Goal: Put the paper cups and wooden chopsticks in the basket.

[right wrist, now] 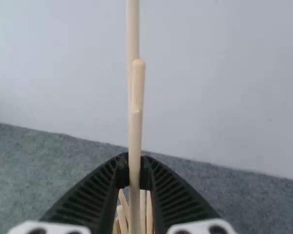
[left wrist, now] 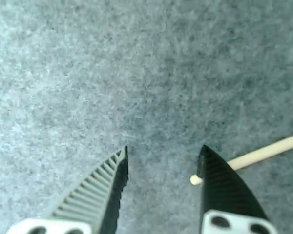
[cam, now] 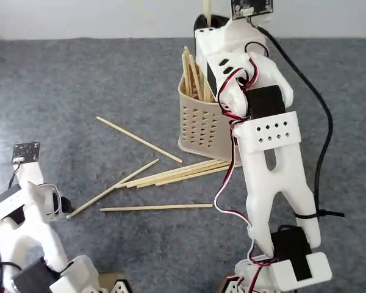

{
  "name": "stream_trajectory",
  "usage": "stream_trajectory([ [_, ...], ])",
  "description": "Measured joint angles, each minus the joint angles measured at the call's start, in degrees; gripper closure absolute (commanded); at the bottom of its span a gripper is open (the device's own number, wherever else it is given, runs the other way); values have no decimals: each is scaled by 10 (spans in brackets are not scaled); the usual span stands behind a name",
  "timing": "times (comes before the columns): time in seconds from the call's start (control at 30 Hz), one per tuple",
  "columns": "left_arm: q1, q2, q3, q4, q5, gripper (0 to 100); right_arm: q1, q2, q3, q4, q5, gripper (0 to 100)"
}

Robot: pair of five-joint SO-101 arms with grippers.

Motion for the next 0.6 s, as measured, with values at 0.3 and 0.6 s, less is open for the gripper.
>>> stream_trajectory([
  [0.3, 0, 0, 0, 0, 1, 775, 7, 0, 22, 34, -2, 816],
  [0.6, 0, 0, 0, 0, 1, 775, 5, -47, 22, 153, -2, 824],
])
